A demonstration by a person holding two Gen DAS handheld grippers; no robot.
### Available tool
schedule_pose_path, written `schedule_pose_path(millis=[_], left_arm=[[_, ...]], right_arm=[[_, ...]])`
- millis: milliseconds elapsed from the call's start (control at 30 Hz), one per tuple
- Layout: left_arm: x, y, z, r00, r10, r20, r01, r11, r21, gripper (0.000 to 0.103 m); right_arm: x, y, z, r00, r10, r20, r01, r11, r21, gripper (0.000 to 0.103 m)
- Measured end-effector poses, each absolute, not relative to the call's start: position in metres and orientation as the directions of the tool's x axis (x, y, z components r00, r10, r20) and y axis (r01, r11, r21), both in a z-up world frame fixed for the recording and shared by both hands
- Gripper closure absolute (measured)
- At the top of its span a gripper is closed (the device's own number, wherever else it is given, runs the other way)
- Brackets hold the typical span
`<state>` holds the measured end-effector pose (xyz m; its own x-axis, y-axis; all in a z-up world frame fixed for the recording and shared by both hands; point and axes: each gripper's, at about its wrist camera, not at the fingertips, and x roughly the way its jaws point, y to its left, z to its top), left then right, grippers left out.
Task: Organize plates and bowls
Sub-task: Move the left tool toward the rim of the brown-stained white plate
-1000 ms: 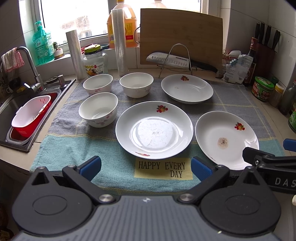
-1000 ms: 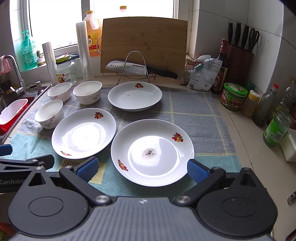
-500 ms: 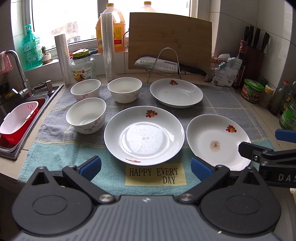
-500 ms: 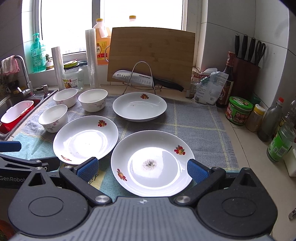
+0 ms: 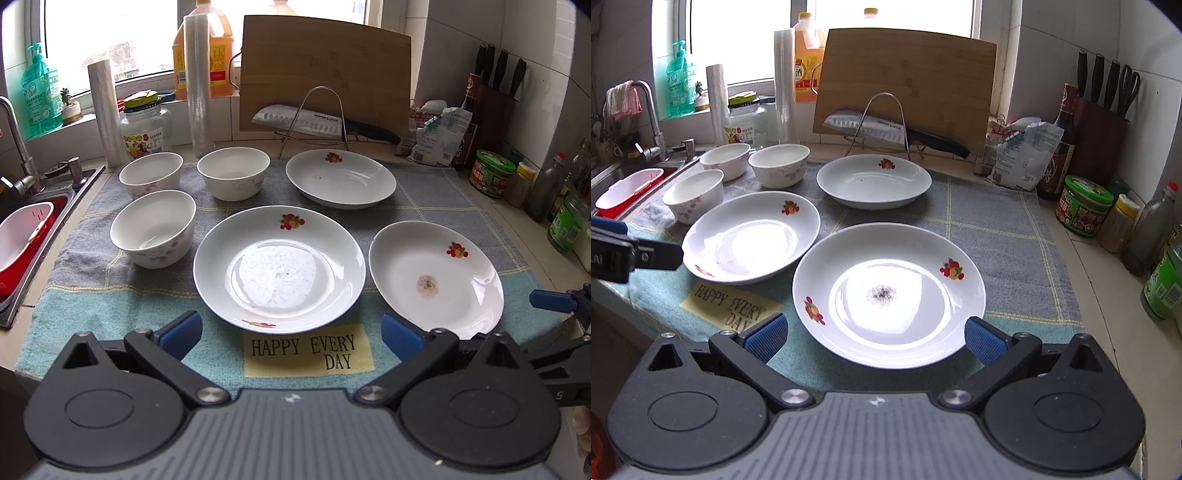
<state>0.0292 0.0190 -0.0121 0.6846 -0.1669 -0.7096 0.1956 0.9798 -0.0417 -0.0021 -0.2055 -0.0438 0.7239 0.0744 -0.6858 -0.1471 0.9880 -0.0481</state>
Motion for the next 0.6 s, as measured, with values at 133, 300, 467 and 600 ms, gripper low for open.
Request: schedule_pose_path(millis=[133, 300, 467, 600], left_arm=[[0.035, 0.017, -0.017, 0.670, -0.192, -0.717, 0.227, 0.973, -0.049, 0.001], [0.047, 0.016, -0.022, 0.644, -0.227, -0.731, 0.252, 0.965, -0.077, 0.001], [0.062, 0.014, -0.025, 0.627, -0.242, -0.741, 0.286, 0.956, -0.070, 0.001], [0.075, 0.008, -0.027, 0.615, -0.237, -0.752, 0.323, 0.946, -0.034, 0.001]], right_arm=[[0.001, -0.213, -0.066, 0.698, 0.062, -0.713, -0.133, 0.990, -0.045, 0.000], [0.009, -0.217, -0.091, 0.686, 0.047, -0.726, -0.106, 0.994, -0.036, 0.000], [0.019, -0.219, -0.107, 0.682, 0.056, -0.729, -0.111, 0.993, -0.028, 0.000], [0.025, -0.220, -0.112, 0.696, 0.066, -0.715, -0.123, 0.992, -0.029, 0.000]])
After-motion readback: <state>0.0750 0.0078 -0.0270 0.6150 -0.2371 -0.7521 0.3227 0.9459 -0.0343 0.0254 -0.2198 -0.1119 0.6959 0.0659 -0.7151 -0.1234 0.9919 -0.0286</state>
